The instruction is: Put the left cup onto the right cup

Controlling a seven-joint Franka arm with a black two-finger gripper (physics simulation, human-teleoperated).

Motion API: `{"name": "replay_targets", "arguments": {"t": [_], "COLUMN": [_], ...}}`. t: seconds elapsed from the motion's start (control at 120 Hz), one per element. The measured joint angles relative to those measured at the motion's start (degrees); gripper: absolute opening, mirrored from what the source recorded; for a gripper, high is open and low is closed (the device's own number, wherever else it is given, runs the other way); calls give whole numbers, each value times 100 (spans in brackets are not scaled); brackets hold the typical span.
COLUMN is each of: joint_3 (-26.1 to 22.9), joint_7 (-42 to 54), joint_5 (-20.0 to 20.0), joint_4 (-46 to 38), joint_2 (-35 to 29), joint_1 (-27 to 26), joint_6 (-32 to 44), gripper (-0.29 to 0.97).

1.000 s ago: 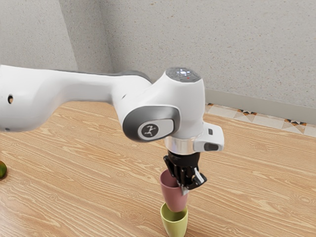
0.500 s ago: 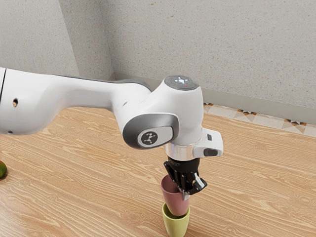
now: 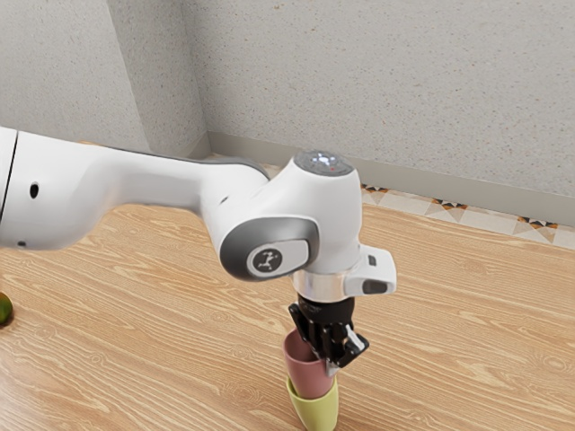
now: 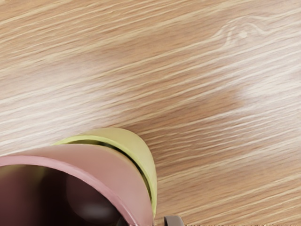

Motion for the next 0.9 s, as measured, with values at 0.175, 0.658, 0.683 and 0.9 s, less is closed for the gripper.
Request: {"name": "replay_targets", "arguments": {"t": [0.175,0.658,0.683,0.9], "joint_3": [-13,1547,1693,2284], "joint_7": [-8,415,493,1178], "joint_5": [-8,287,293,254], "joint_4": [8,1814,1943,2496], "joint_2": [-7,-44,-45,-42], "joint_1": [-32,78,90,404], "joint_6": [30,-963,-1028,-1568], "gripper": [40,65,65,67]}}
